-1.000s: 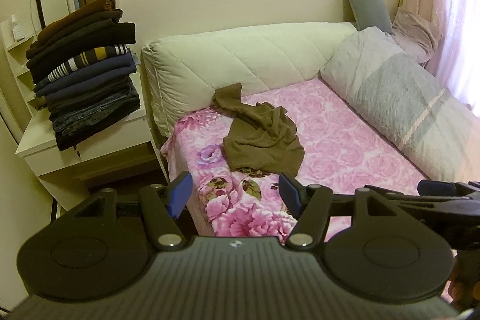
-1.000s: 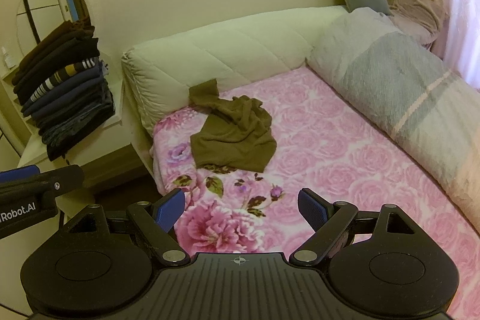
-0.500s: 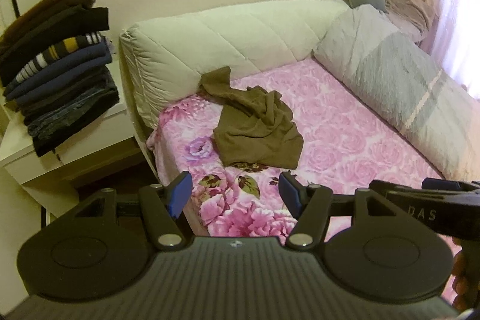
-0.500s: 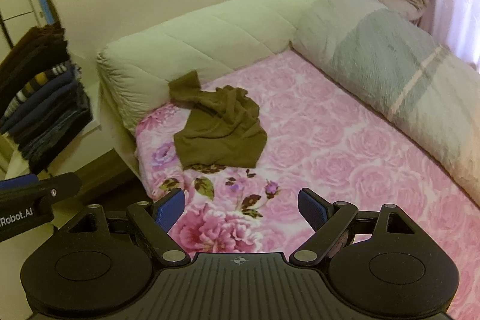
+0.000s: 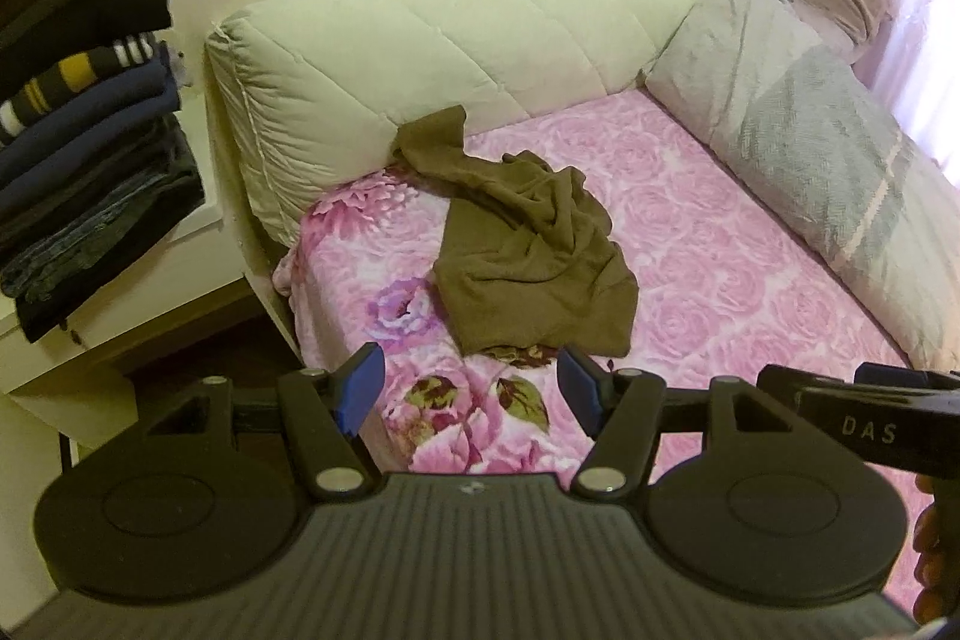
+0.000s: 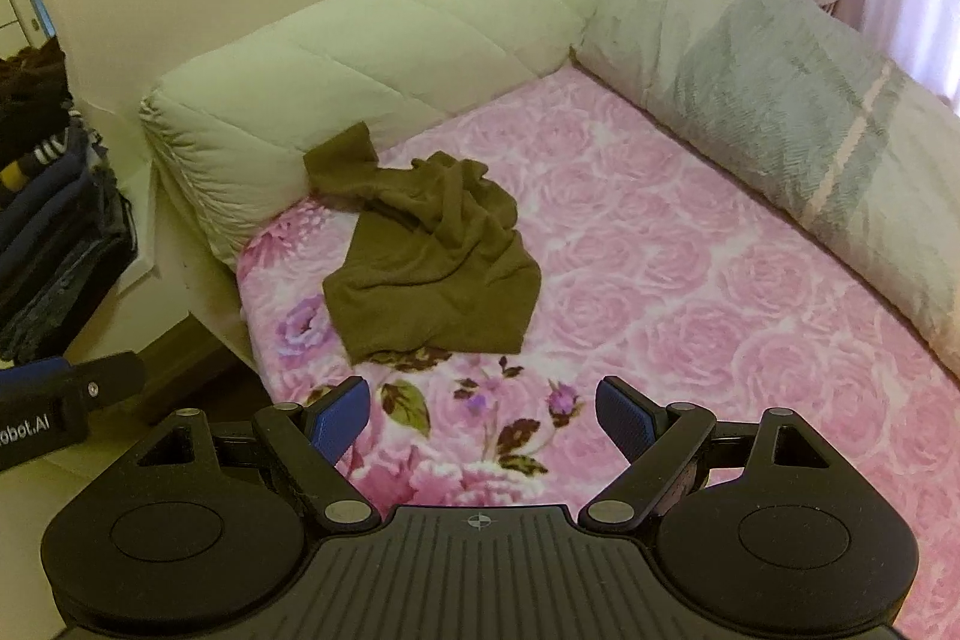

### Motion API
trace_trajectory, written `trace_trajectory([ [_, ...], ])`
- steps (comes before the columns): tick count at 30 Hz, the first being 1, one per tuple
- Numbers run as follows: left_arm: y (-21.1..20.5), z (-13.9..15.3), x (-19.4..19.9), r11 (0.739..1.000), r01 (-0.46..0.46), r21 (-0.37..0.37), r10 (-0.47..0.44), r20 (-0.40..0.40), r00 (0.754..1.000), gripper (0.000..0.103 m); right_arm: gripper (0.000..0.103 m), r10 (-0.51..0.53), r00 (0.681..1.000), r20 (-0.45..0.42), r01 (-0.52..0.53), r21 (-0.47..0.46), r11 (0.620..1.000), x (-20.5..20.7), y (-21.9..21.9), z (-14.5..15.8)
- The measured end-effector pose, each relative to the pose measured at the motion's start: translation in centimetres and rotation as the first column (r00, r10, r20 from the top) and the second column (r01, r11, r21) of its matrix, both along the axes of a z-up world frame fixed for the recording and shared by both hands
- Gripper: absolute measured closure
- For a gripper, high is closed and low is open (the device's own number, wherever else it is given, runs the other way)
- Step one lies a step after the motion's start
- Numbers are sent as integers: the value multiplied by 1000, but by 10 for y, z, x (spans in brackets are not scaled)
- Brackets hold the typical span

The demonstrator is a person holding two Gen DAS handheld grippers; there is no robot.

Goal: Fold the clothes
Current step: 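Move both grippers toward the crumpled olive-green shirt on the bed, then close both grippers on the shirt's edge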

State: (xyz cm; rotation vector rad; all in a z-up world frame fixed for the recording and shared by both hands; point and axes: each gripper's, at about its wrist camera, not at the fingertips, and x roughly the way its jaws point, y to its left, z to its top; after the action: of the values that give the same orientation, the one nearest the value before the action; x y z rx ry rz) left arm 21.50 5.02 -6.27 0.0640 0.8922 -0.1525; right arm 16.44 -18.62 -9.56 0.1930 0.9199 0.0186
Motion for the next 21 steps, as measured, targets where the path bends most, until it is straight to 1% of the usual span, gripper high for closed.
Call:
trace_trajectory([
  [7, 7, -14, 47, 999, 37, -21, -38, -45, 998, 43, 18, -17, 998, -68, 20, 37, 999, 41, 2, -14],
  [11, 10, -23, 74, 998, 62, -32, -64, -59, 996, 43, 18, -34, 995, -98, 37, 32, 999, 66, 5, -24],
  [14, 13, -34, 95, 996, 82, -44, -85, -77, 993, 43, 18, -47, 992, -119, 51, 29, 998, 84, 7, -31],
  [21, 18, -64, 142, 989, 125, -73, -133, -120, 984, 43, 18, -95, 980, -173, 110, 75, 991, 121, -3, -60],
])
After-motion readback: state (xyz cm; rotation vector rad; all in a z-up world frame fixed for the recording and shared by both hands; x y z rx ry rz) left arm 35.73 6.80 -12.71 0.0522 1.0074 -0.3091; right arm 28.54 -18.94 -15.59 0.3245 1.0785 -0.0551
